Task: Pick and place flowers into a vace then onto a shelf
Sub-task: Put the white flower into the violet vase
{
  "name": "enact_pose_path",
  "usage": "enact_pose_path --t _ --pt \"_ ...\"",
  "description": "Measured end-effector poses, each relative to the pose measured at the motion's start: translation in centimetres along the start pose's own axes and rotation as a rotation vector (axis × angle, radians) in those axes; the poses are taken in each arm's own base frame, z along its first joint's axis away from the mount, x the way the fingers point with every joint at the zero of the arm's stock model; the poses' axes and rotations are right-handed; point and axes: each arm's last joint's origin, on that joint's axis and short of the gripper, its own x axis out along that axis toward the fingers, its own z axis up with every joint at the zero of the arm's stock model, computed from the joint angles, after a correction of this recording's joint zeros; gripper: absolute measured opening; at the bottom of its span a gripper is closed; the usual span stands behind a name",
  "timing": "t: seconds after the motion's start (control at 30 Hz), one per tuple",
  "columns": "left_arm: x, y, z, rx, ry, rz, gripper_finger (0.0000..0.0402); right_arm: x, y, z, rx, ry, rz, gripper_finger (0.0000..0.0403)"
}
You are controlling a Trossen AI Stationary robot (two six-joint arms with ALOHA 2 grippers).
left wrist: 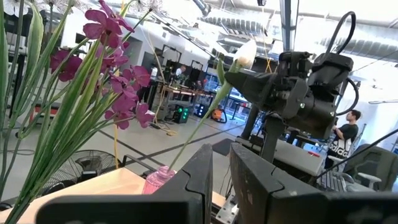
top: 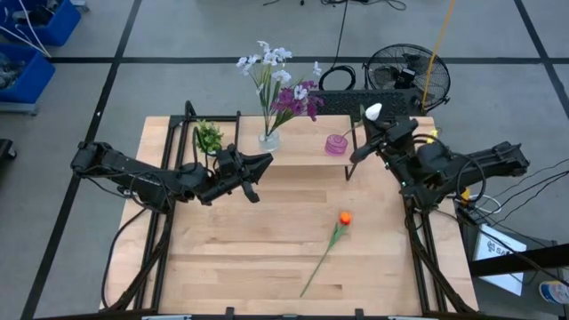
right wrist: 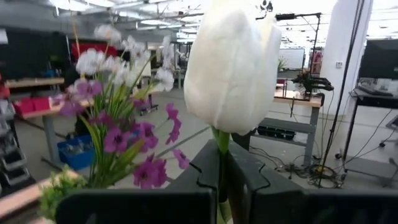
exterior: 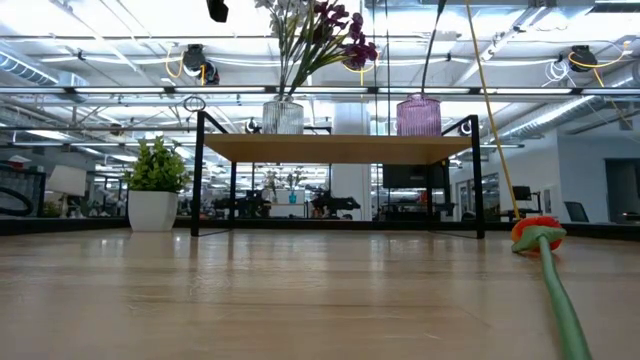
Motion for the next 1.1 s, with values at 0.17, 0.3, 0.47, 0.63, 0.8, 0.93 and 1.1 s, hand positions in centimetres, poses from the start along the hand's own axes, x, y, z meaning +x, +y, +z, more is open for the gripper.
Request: enact_pose_path --t 0.17,0.3,0.47,0.63,0.8,0.93,1.1 --pt "0.0 0.0 0.0 0.0 0.0 0.0 0.0063 0.04 0.24 -0.36 0.011 0.011 0.01 0.0004" --pt "0.0 0.0 0.0 0.0 0.0 0.0 0.0063 0.04 0.24 -0.4 0.003 0.013 0.007 0.0004" --pt "0.0 0.0 0.0 0.0 0.0 0.0 0.0063 0.04 0.27 -0.55 -0.021 0.019 0.007 0.001" --pt "0.0 0.0 0.0 -0.002 0.0 0.0 0.0063 0.03 0.33 -0.85 -0.044 0.031 0.008 0.0041" --pt "0.0 0.0 0.0 -0.001 0.0 -0.001 0.0063 0.03 0.33 -0.86 -0.047 0.032 0.009 0.0078" --pt "0.0 0.0 0.0 -0.001 0.0 -0.001 0.0063 0.03 0.32 -0.85 -0.046 0.031 0.009 0.0106" --pt "0.0 0.0 -0.01 -0.001 0.001 -0.001 0.0063 0.2 0.24 -0.87 -0.05 0.031 0.002 0.0136"
